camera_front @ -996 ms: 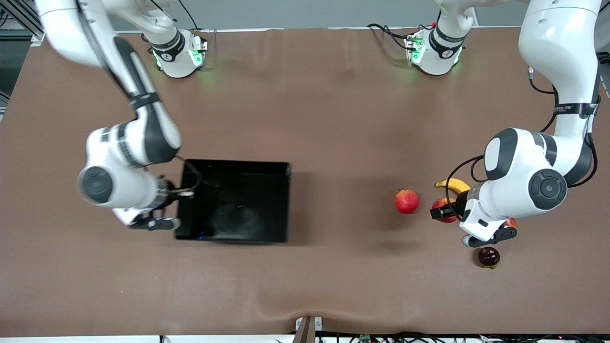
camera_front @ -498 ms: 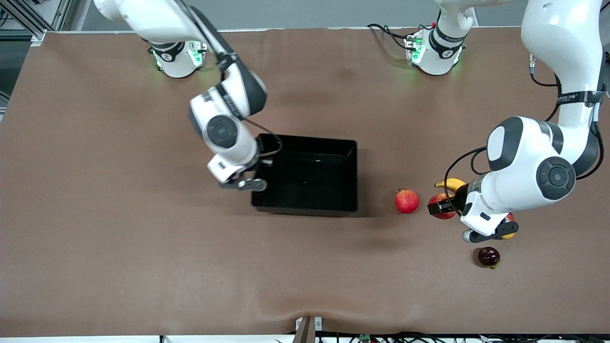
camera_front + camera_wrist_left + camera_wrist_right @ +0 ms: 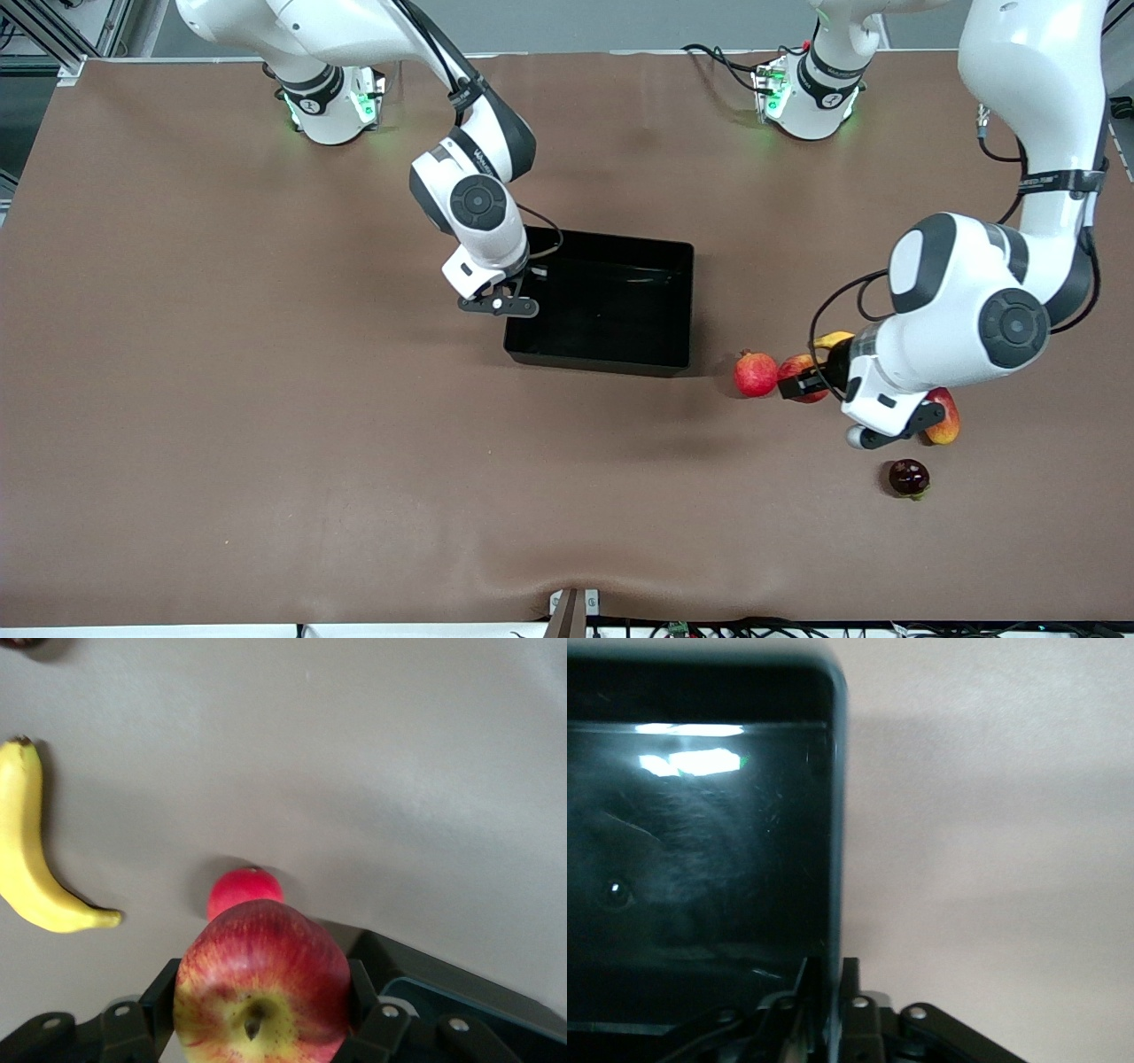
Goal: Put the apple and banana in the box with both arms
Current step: 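Drag the tray toward the fruit with the right gripper while the left gripper lifts, then carry the apple over the tray while the right gripper releases the tray and withdraws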
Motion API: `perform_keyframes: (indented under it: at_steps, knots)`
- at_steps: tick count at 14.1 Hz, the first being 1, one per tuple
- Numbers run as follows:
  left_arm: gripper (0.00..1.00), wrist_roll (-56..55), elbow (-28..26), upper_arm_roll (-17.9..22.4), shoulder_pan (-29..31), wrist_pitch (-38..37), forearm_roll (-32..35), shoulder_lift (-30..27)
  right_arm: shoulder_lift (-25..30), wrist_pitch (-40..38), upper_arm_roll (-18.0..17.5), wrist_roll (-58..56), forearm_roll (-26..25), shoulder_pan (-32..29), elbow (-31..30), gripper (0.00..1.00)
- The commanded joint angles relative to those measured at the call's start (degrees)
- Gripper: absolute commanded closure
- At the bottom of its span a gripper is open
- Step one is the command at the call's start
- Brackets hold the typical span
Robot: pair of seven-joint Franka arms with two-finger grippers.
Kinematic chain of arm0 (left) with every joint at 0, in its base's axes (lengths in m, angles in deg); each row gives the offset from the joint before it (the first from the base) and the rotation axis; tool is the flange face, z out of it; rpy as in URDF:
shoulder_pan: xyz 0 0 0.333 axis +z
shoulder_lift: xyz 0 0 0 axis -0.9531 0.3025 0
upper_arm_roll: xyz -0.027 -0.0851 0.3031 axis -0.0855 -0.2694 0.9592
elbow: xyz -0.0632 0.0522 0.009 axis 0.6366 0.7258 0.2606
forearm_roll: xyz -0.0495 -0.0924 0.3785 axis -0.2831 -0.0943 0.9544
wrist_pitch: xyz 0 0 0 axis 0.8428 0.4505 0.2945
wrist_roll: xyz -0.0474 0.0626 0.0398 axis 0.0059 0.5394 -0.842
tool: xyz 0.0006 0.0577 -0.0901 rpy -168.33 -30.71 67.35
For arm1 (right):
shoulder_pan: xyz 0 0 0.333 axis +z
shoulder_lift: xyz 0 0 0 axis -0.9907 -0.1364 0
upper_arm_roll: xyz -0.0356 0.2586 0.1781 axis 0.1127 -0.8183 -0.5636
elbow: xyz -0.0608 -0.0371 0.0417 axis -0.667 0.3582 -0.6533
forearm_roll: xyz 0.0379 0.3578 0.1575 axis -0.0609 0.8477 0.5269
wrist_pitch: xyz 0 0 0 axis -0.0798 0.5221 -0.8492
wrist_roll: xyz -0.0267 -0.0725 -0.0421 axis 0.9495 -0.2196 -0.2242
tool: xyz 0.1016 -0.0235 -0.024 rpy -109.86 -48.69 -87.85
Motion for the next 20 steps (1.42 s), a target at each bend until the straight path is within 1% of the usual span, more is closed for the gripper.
perform_keyframes:
  at_steps: [1,4,5,7,8,9,11,13,15,16,18,20]
  knots:
    - [1.00,-3.8,-0.5,0.0,-2.1,-1.1,-1.0,-2.2,2.3,0.2,0.6,1.2,0.8,0.9,-1.2,0.00]
    - [1.00,-10.3,-1.2,-0.3,-6.3,-2.9,0.1,-2.5,2.7,-0.3,0.7,0.9,0.8,0.1,0.2,0.00]
    - [1.00,-13.4,-1.8,-0.3,-9.0,-3.0,1.8,-2.8,2.9,-0.4,0.9,0.3,0.8,-0.3,1.0,0.00]
    - [1.00,-23.1,-5.5,-0.3,-14.9,-3.0,9.7,-4.7,3.0,-1.5,0.9,-0.2,0.7,-1.9,2.4,0.00]
    - [1.00,-28.1,-6.5,-0.7,-16.8,-2.9,11.2,-4.8,3.0,-2.6,0.9,-2.0,0.7,-2.7,3.0,0.00]
    - [1.00,-31.5,-6.8,-0.8,-17.9,-2.6,11.4,-4.8,3.1,-3.4,1.0,-4.4,0.7,-3.8,3.1,0.00]
    - [1.00,-33.4,-8.4,-1.0,-21.3,-2.1,11.5,-4.0,3.4,-3.8,1.0,-10.2,0.7,-7.7,3.0,0.00]
    - [1.00,-35.0,-12.1,-1.0,-22.6,2.0,11.5,-3.7,4.2,-5.3,1.0,-16.6,0.7,-12.2,2.9,0.00]
    - [1.00,-37.6,-18.4,-1.0,-23.5,10.2,12.1,-4.2,5.4,-8.8,1.0,-23.0,0.7,-18.3,2.9,0.00]
    - [1.00,-38.7,-20.7,-1.0,-23.6,13.4,12.4,-4.3,6.3,-10.0,1.0,-26.0,0.7,-21.2,2.8,0.00]
    - [1.00,-39.8,-24.5,-1.0,-24.0,18.2,14.2,-4.3,8.2,-12.2,1.0,-30.5,0.7,-26.5,2.7,0.00]
    - [1.00,-40.9,-27.5,-1.0,-24.0,23.3,16.3,-4.0,11.3,-13.7,1.3,-35.6,0.0,-29.6,2.6,0.00]
